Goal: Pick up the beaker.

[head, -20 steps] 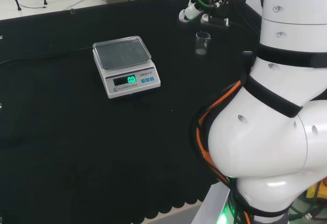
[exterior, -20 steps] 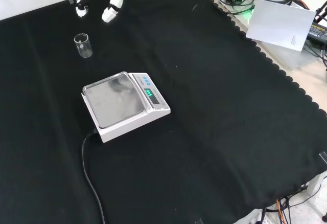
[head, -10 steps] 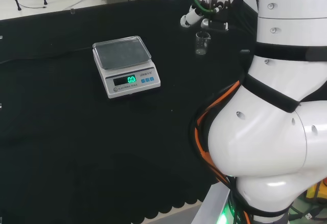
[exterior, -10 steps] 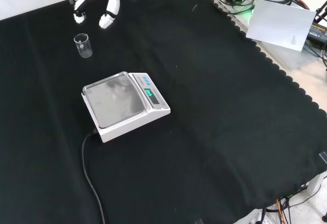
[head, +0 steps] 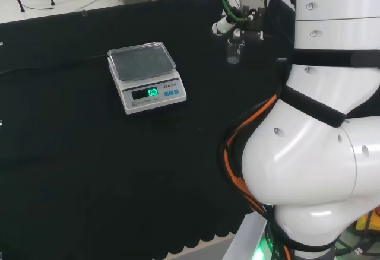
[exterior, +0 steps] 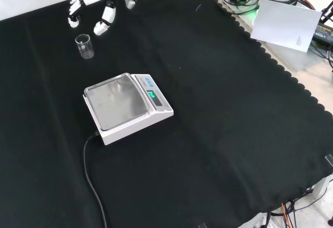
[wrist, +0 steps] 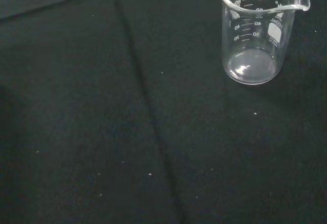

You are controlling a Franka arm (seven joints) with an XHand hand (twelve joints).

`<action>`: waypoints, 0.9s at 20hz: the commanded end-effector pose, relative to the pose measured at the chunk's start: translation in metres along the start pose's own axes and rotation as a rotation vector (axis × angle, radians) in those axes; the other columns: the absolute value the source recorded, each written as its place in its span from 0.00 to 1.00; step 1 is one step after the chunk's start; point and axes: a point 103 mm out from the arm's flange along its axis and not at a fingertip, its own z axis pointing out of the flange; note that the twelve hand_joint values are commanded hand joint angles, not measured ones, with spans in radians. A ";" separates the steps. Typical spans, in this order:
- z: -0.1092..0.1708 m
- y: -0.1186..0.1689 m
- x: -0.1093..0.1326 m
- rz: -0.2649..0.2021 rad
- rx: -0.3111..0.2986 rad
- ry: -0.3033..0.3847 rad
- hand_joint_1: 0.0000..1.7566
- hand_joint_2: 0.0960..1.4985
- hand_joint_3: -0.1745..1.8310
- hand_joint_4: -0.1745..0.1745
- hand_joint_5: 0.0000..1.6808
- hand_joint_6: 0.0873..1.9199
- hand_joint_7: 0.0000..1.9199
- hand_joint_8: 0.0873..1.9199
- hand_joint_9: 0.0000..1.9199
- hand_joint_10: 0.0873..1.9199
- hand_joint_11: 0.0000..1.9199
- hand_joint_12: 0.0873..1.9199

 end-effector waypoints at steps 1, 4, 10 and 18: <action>0.008 0.032 -0.022 0.016 0.086 0.030 0.45 0.48 0.35 0.22 0.20 0.42 0.12 0.43 0.18 0.46 0.09 0.75; 0.007 0.041 -0.030 0.021 0.128 0.039 0.44 0.47 0.36 0.24 0.17 0.41 0.10 0.43 0.15 0.46 0.08 0.75; 0.015 0.048 -0.039 0.027 0.176 0.036 0.43 0.44 0.36 0.26 0.13 0.36 0.06 0.42 0.11 0.47 0.06 0.76; 0.031 0.046 -0.041 0.018 0.212 0.061 0.45 0.44 0.37 0.20 0.25 0.42 0.10 0.42 0.17 0.46 0.10 0.75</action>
